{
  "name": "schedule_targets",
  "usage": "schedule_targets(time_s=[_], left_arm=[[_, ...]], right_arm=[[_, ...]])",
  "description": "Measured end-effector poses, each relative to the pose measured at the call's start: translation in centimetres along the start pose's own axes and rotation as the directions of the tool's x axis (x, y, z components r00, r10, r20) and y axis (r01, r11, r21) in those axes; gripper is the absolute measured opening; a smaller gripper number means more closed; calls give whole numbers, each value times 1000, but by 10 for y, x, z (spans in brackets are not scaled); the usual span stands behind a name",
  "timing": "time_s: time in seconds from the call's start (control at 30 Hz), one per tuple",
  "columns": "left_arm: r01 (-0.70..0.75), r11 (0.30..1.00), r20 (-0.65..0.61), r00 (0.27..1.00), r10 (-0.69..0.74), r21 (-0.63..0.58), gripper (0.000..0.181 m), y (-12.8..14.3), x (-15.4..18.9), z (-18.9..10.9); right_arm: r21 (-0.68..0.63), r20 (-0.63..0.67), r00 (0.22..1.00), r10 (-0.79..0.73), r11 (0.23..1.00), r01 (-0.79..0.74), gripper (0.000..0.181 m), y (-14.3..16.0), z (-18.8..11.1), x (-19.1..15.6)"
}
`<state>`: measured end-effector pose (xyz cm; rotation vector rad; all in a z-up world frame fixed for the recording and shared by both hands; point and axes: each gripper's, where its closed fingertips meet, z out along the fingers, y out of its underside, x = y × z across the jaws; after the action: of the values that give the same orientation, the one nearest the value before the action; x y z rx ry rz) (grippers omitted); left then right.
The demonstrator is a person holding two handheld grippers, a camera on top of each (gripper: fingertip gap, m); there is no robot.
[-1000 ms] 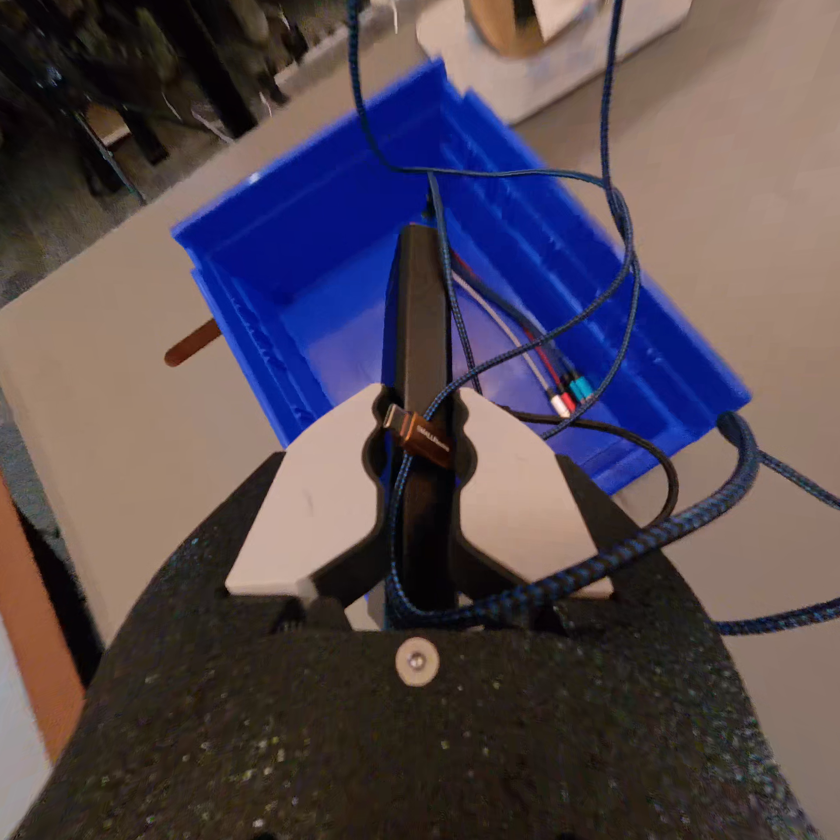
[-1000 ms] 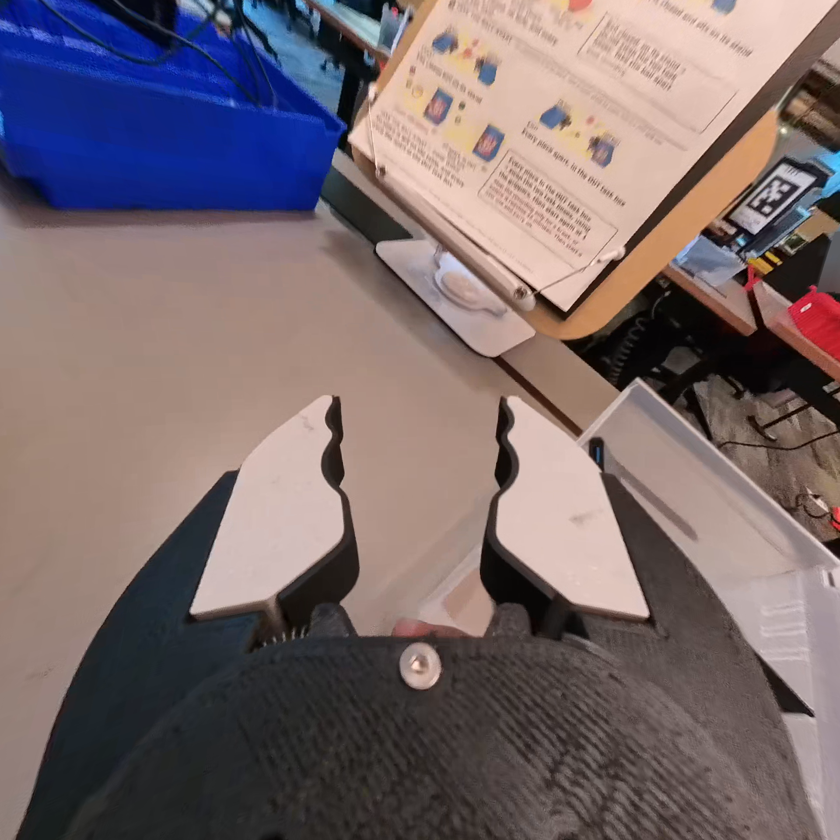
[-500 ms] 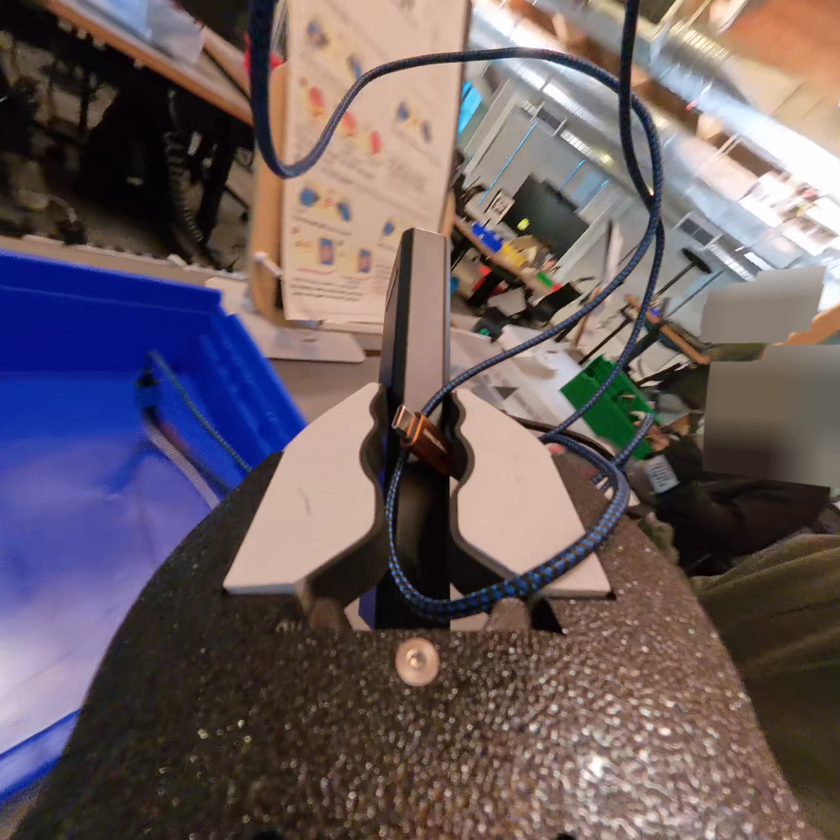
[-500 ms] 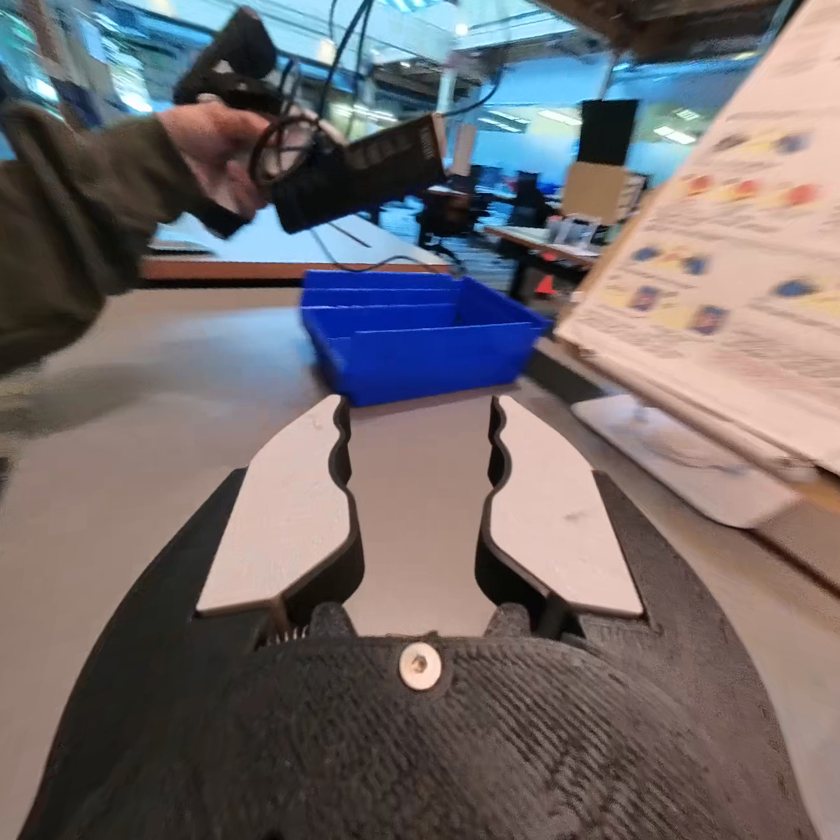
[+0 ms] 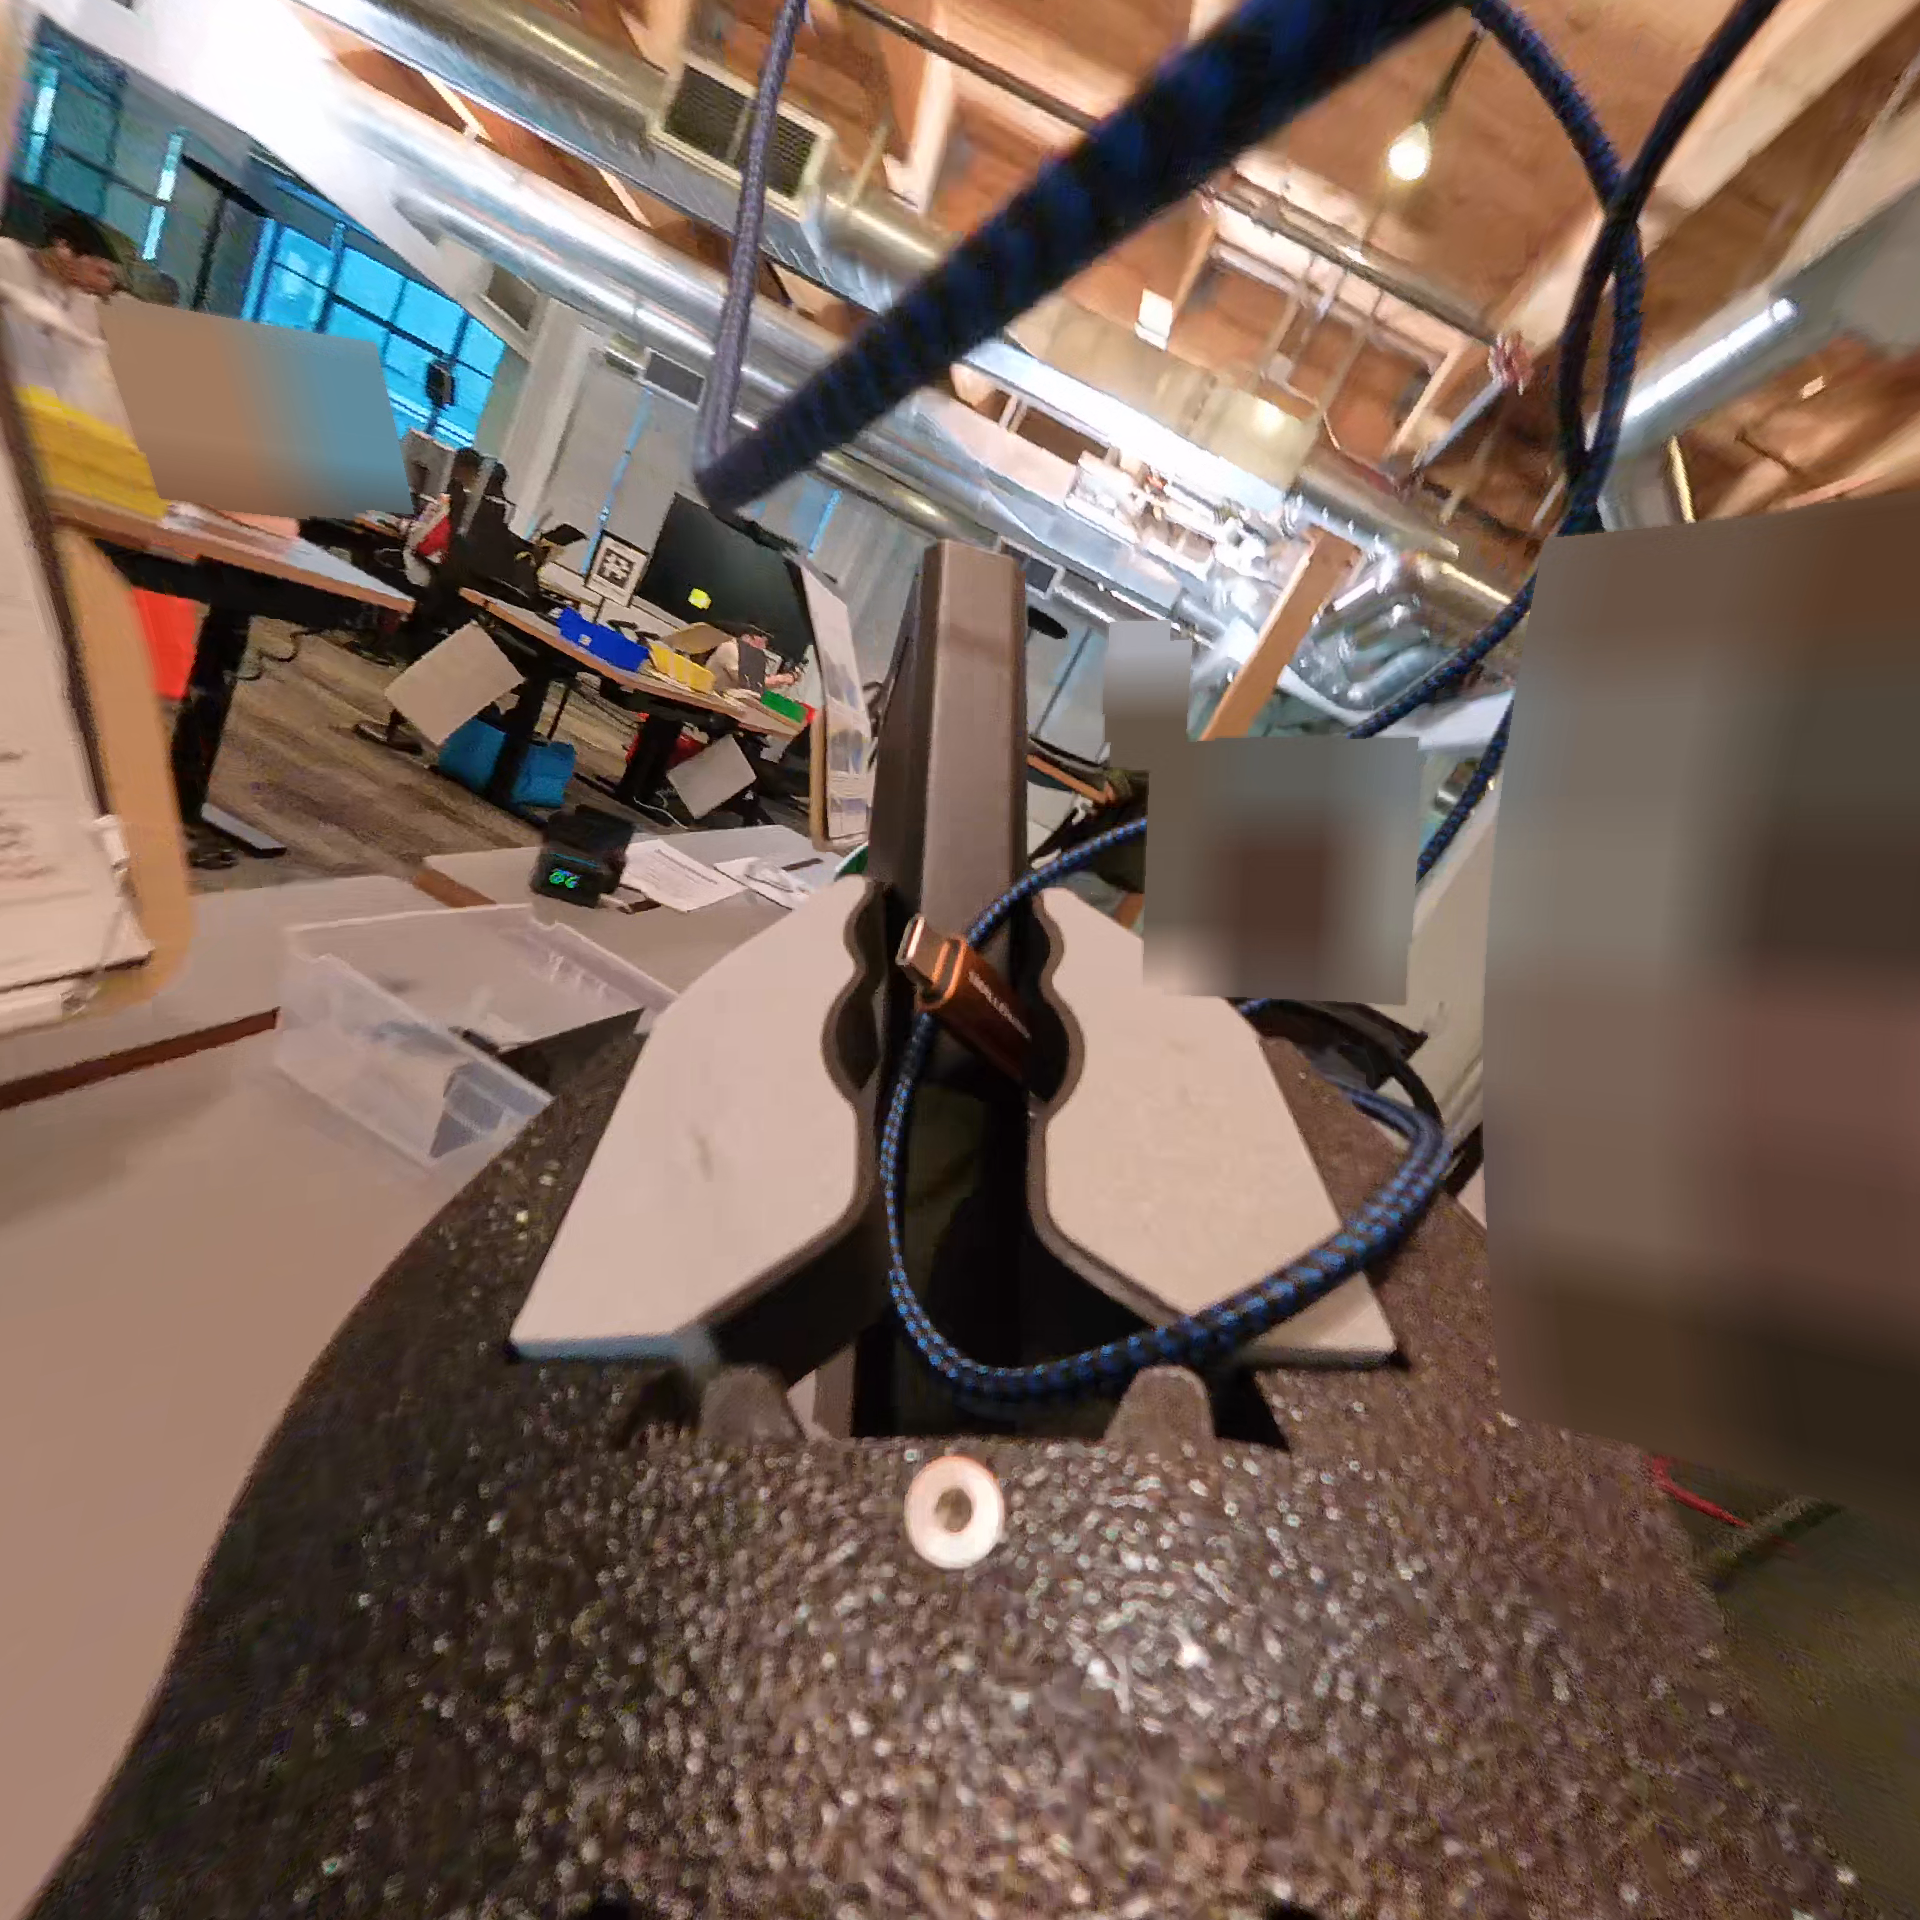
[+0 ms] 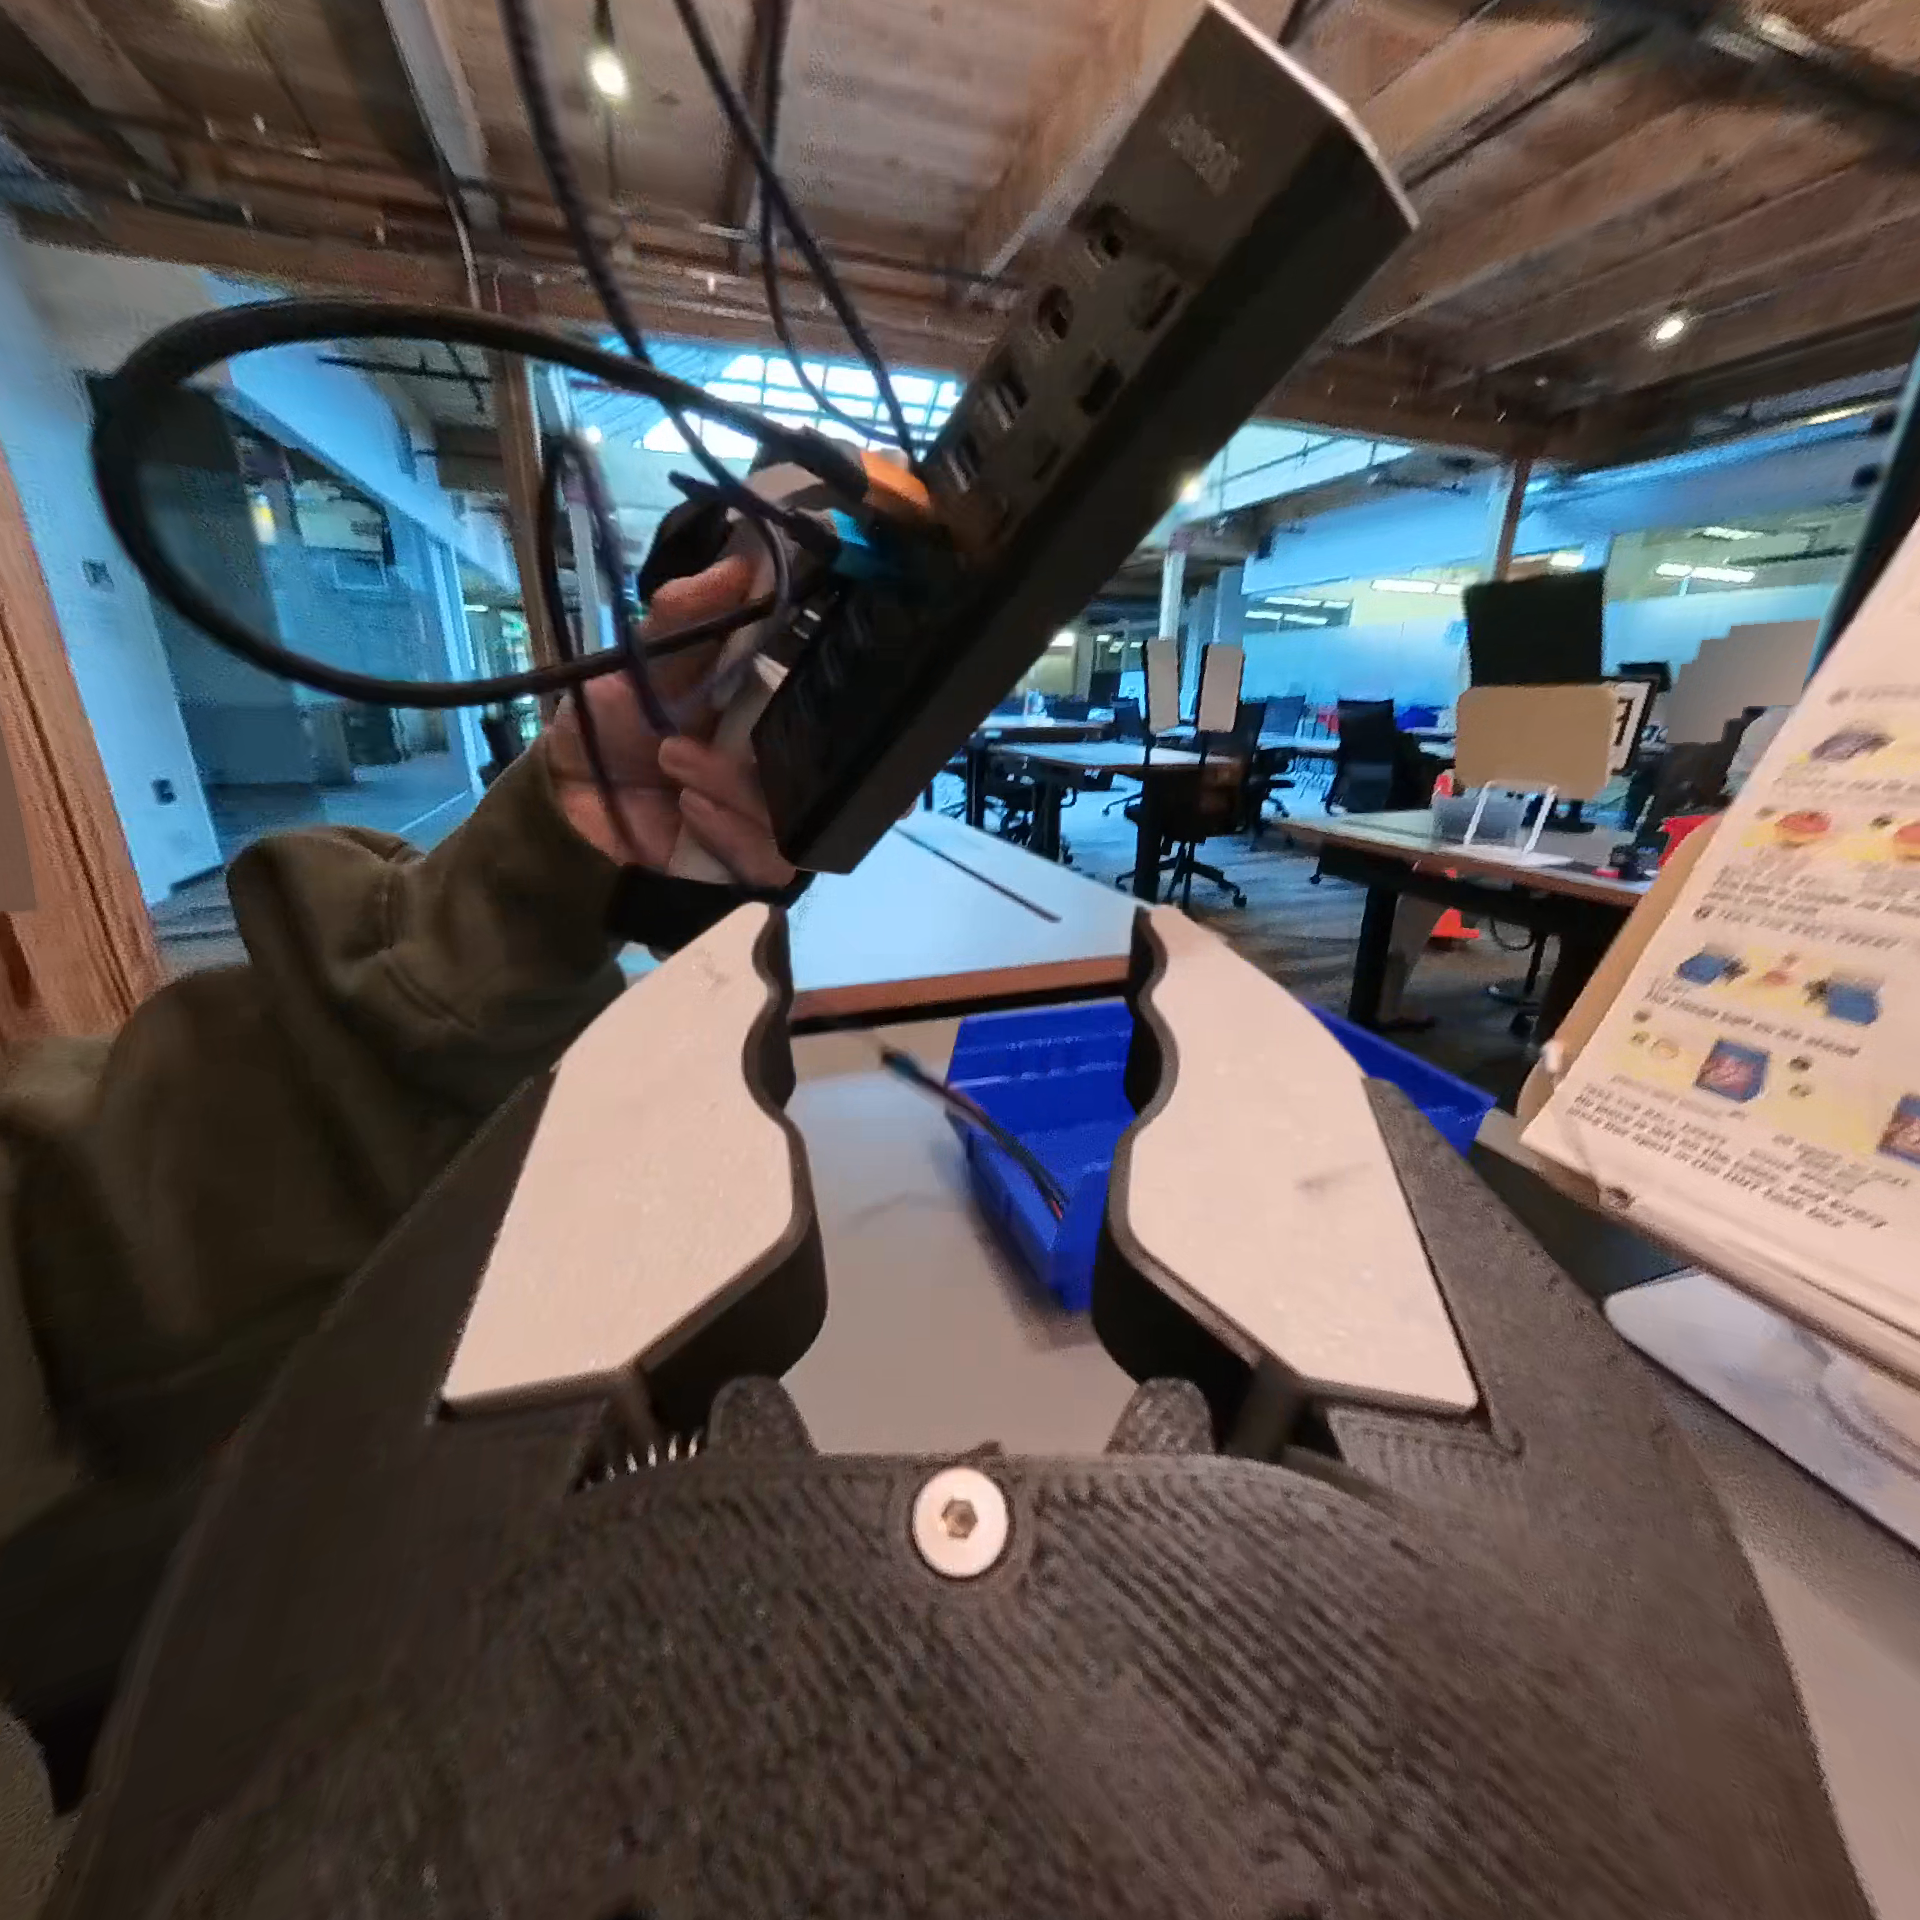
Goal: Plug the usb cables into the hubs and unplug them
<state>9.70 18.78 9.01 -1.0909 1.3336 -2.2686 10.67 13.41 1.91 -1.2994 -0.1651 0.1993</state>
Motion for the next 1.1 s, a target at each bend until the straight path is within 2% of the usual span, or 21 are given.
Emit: schedule_targets(time_s=[0.03, 0.17, 0.3, 0.43, 0.63, 0.7, 0.8, 0.93, 1.1], left_arm=[[-26, 1000, -17, 1000, 26, -11, 24, -5, 12, 11], [-146, 988, -74, 987, 143, -41, 24, -32, 58, 55], [-244, 968, -80, 968, 239, -66, 24, -63, 91, 92], [-315, 946, -72, 948, 310, -79, 24, -94, 110, 121], [-374, 922, -17, 927, 374, -99, 24, -136, 110, 146], [-389, 915, 4, 920, 392, -108, 24, -137, 103, 150], [-391, 907, 2, 918, 396, -155, 24, -106, 79, 150], [-380, 894, -39, 923, 382, -239, 24, -23, 32, 142], [-284, 932, -114, 958, 264, -226, 24, 76, -15, 133]], right_arm=[[20, -9, 1000, -4, 1000, 4, 61, -13, -4, 1], [80, -53, 998, -21, 996, 25, 60, -54, -26, 7], [85, -122, 991, -55, 994, 66, 58, -68, -54, 19], [95, -174, 984, -21, 995, 38, 55, -65, -80, 37], [46, -238, 971, -6, 999, 18, 54, -40, -112, 61], [54, -232, 973, 12, 999, 0, 54, -34, -121, 64], [57, -206, 978, 34, 998, -22, 57, -22, -133, 65], [62, -200, 974, 109, 993, -99, 62, -2, -145, 76], [86, -188, 970, 155, 986, -141, 64, 8, -144, 83]])
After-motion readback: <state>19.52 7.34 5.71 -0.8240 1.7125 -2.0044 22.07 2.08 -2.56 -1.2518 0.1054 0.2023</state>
